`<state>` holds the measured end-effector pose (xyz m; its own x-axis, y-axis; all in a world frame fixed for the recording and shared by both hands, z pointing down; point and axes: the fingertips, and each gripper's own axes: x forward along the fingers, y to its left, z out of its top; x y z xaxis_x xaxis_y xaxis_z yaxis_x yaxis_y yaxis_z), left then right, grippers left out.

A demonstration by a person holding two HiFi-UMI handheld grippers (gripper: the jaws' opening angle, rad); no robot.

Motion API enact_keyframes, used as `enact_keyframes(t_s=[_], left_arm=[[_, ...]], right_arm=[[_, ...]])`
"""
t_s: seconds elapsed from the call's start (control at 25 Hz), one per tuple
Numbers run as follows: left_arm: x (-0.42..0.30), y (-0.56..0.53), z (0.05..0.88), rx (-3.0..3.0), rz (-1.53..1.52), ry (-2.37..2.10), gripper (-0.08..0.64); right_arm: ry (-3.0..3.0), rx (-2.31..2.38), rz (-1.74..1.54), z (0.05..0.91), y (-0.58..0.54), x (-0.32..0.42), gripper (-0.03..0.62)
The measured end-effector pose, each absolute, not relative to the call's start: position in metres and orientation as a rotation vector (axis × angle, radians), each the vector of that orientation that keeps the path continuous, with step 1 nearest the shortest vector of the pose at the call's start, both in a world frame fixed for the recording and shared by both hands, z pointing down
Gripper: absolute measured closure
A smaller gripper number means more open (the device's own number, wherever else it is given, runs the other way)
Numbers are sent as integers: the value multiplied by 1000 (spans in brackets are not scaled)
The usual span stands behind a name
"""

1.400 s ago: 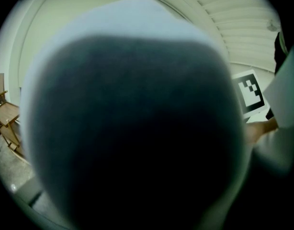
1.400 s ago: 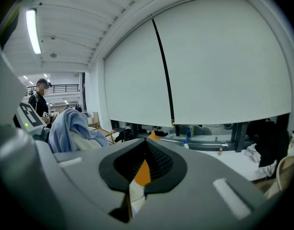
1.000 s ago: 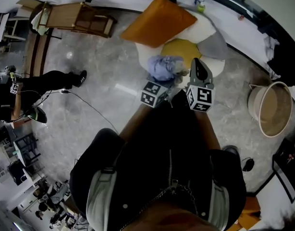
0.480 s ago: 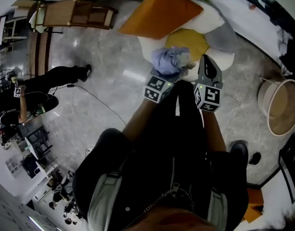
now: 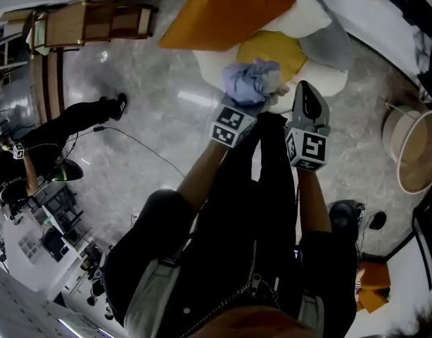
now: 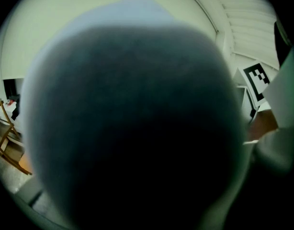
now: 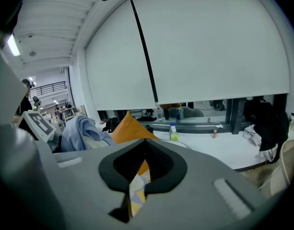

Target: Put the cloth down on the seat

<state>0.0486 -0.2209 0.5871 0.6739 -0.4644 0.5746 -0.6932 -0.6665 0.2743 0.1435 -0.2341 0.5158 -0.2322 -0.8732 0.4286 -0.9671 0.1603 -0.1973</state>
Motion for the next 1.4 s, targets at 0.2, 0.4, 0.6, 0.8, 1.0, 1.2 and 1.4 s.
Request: enact_keyframes(t_s=[0.2,0.4,0.6,0.8,1.0,1.2,1.4], left_arm=[[45,-238,636,2405,712,-889,376],[51,-261,677,2392,724,-874,376],[54,-276,726,2379,737,-866,376],[48,-291,768,2363,745,-871,376],[48,-304,822,2368,765,-855,376],[46,-306,878,2330,788,-846,376],[50,-311,935,2293,811,-839,376]], right_arm=[[-2188,1802,687,557,-239,142,591],[-2134,1791,741,592,-242,147,591],[-2109,1757,773,627,-246,145,591],[-2104,1727,790,659,-260,135,591],[-2102,1678,774,700,-268,125,591],[-2104,1628,799,732,-266,111,590],[-2064,1617,873,770,-256,113,591]])
